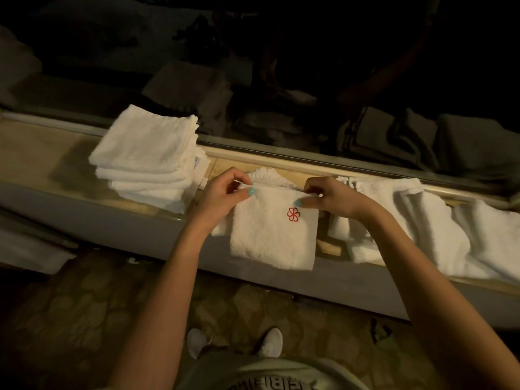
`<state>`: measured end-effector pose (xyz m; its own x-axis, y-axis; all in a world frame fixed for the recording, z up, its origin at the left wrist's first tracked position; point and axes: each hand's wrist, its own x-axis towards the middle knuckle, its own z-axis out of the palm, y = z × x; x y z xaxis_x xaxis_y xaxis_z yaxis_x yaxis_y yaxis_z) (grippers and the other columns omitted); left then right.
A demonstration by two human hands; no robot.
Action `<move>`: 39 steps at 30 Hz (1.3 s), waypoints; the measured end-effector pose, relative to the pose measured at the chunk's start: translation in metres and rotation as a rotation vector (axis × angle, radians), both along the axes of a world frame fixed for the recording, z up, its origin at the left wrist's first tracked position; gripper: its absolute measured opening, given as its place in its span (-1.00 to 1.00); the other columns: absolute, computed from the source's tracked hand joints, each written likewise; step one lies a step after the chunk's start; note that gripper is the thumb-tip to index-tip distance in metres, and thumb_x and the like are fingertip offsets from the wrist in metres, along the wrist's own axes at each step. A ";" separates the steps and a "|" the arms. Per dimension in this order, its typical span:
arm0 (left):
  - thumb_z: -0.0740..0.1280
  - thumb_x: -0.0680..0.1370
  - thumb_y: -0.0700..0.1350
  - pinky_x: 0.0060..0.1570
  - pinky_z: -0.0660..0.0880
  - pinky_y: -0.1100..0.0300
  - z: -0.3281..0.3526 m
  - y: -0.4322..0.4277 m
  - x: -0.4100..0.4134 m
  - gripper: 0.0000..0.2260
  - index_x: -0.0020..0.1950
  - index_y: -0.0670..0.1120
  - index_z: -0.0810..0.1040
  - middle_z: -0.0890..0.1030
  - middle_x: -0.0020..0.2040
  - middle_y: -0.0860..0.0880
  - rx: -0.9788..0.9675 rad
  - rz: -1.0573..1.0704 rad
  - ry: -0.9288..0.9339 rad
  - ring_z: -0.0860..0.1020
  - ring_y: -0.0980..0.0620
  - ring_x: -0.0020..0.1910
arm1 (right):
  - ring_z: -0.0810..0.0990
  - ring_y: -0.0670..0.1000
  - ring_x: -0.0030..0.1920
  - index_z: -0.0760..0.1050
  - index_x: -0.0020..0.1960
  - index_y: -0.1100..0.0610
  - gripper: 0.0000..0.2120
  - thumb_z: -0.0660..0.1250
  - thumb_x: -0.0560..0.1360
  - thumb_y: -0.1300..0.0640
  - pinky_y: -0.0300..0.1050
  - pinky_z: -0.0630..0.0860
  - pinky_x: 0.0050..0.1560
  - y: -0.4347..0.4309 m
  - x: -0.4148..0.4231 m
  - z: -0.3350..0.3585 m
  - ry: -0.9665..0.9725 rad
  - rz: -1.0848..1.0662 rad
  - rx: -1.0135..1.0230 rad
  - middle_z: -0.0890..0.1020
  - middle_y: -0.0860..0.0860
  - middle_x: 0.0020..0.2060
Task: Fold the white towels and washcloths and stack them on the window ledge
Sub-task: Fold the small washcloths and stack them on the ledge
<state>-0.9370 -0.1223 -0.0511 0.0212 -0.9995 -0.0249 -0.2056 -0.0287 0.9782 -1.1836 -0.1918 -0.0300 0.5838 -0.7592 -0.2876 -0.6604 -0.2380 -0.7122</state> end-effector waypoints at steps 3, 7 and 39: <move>0.40 0.49 -0.26 -0.04 0.49 0.14 0.006 -0.001 -0.003 -0.82 -0.12 0.02 0.53 0.58 -0.16 0.22 -0.030 -0.038 -0.055 0.53 0.13 -0.13 | 0.53 -0.17 -0.25 0.47 -0.15 0.04 -0.88 0.35 0.52 0.04 -0.40 0.40 -0.32 0.010 -0.006 0.008 0.025 -0.043 -0.017 0.55 -0.18 -0.22; 0.40 0.49 -0.23 -0.01 0.51 0.21 0.031 -0.005 -0.005 -0.87 -0.10 -0.01 0.55 0.58 -0.09 0.09 -0.097 -0.096 -0.111 0.55 0.08 -0.06 | 0.51 -0.23 -0.33 0.47 -0.17 0.06 -0.86 0.36 0.51 0.04 -0.39 0.37 -0.33 0.026 -0.014 0.031 -0.038 -0.133 -0.104 0.56 -0.13 -0.26; 0.42 0.47 -0.24 -0.17 0.52 0.24 0.152 -0.040 0.286 -0.86 -0.16 -0.05 0.51 0.54 -0.21 0.09 -0.323 -0.107 -0.012 0.52 0.11 -0.19 | 0.65 -0.16 -0.04 0.61 0.05 0.00 -0.76 0.20 0.59 0.23 -0.27 0.59 -0.16 0.034 0.271 0.114 -0.701 -0.394 -0.249 0.62 -0.11 0.01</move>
